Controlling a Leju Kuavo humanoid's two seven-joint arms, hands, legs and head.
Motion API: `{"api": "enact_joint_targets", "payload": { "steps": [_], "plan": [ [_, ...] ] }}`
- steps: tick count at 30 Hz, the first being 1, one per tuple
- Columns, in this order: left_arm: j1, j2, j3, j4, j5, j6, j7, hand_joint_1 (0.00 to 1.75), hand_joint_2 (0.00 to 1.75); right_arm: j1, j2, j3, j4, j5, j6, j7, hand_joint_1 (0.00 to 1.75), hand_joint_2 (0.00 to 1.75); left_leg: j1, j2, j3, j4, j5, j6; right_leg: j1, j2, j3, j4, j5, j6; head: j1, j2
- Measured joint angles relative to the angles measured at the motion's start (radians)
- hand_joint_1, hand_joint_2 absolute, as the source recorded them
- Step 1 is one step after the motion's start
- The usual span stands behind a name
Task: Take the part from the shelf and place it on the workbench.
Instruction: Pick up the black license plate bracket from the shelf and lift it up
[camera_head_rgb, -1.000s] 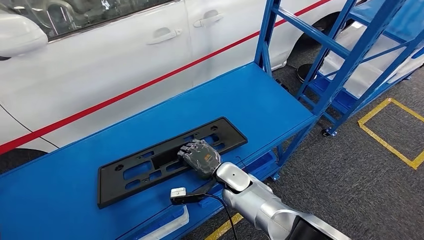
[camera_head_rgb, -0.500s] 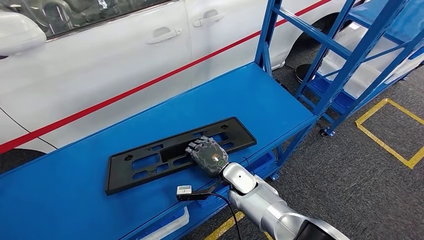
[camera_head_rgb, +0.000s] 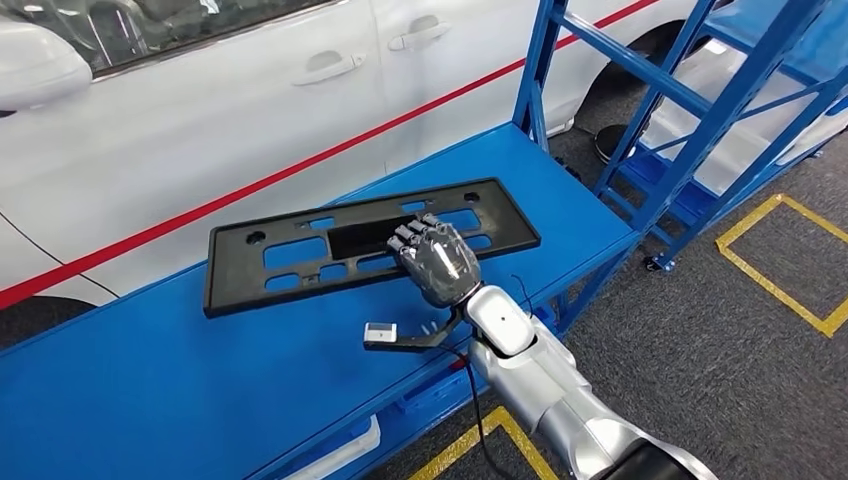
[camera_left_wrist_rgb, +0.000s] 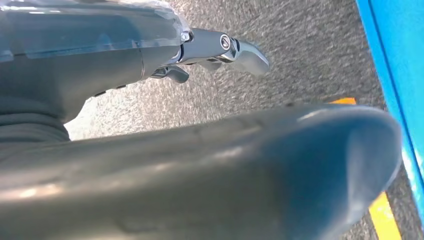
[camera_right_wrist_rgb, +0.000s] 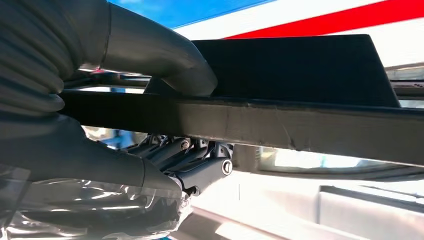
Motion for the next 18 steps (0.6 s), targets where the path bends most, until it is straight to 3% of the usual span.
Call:
{"api": "enact_joint_targets", "payload": {
  "steps": [3,6,7,8,9,10,12,13,16,18],
  "plan": [
    [0.0,0.0,0.0,0.0,0.0,0.0,0.0,0.0,0.0,0.008,-0.01,-0.027,-0.063,0.015,0.0,0.0,1.75,1.75,-0.001,0.002,-0.016,0.041,-0.032,-0.012,-0.008,-0.002,0.007,-0.014,0.005,-0.015,-0.001,0.0],
    [0.001,-0.001,0.002,0.0,0.0,0.003,-0.001,0.0,0.0,0.009,-0.02,-0.057,-0.137,0.031,0.0,0.001,1.75,1.75,0.0,0.002,-0.105,0.227,-0.117,-0.016,-0.006,-0.002,0.009,-0.014,0.003,-0.026,-0.002,0.0],
    [0.002,-0.001,0.003,0.0,0.0,0.004,-0.001,0.0,0.0,0.009,-0.024,-0.067,-0.16,0.035,0.0,0.002,1.75,1.75,0.0,0.002,-0.131,0.274,-0.127,-0.017,-0.005,-0.002,0.009,-0.013,0.002,-0.027,-0.002,0.0],
    [0.003,-0.002,0.004,0.0,0.0,0.005,-0.001,0.0,0.0,0.009,-0.028,-0.077,-0.181,0.036,0.0,0.002,1.75,1.75,0.0,0.003,-0.14,0.284,-0.117,-0.018,-0.004,-0.002,0.01,-0.011,0.001,-0.027,-0.002,0.0],
    [0.004,-0.002,0.007,0.0,0.0,0.006,-0.001,0.0,0.0,0.009,-0.033,-0.089,-0.203,0.037,0.0,0.001,1.75,1.75,0.0,0.003,-0.13,0.255,-0.089,-0.018,-0.004,-0.001,0.01,-0.007,-0.002,-0.026,-0.002,0.0],
    [0.005,-0.002,0.009,0.0,0.0,0.008,-0.001,0.0,0.0,0.008,-0.037,-0.101,-0.226,0.037,0.0,-0.002,1.75,1.75,0.001,0.003,-0.104,0.194,-0.049,-0.017,-0.004,-0.001,0.011,-0.003,-0.006,-0.025,-0.002,0.0],
    [0.005,-0.002,0.014,0.0,0.0,0.01,-0.002,0.0,0.0,0.007,-0.043,-0.127,-0.271,0.032,0.0,-0.018,1.75,1.75,0.0,0.004,-0.048,0.071,0.0,-0.011,-0.003,0.001,0.009,0.009,-0.014,-0.018,-0.001,0.0],
    [0.005,-0.002,0.017,0.0,0.0,0.011,-0.003,0.0,0.0,0.007,-0.044,-0.141,-0.293,0.024,0.001,-0.034,1.75,1.75,-0.001,0.003,-0.032,0.037,0.008,-0.007,-0.001,0.001,0.006,0.013,-0.017,-0.013,-0.001,0.0],
    [0.007,-0.005,0.027,0.0,0.0,0.015,-0.009,0.0,0.0,0.017,-0.045,-0.197,-0.348,-0.029,0.001,-0.116,1.75,1.75,-0.002,0.001,-0.027,0.02,0.007,0.007,-0.001,0.0,0.003,0.015,-0.018,-0.001,0.0,0.0],
    [0.009,-0.008,0.036,0.0,0.0,0.018,-0.013,0.0,0.0,0.025,-0.038,-0.246,-0.376,-0.07,0.001,-0.181,1.75,1.75,0.001,0.001,-0.024,0.013,0.012,0.018,-0.002,-0.001,-0.009,0.045,-0.041,0.009,0.0,0.0]
  ]
}}
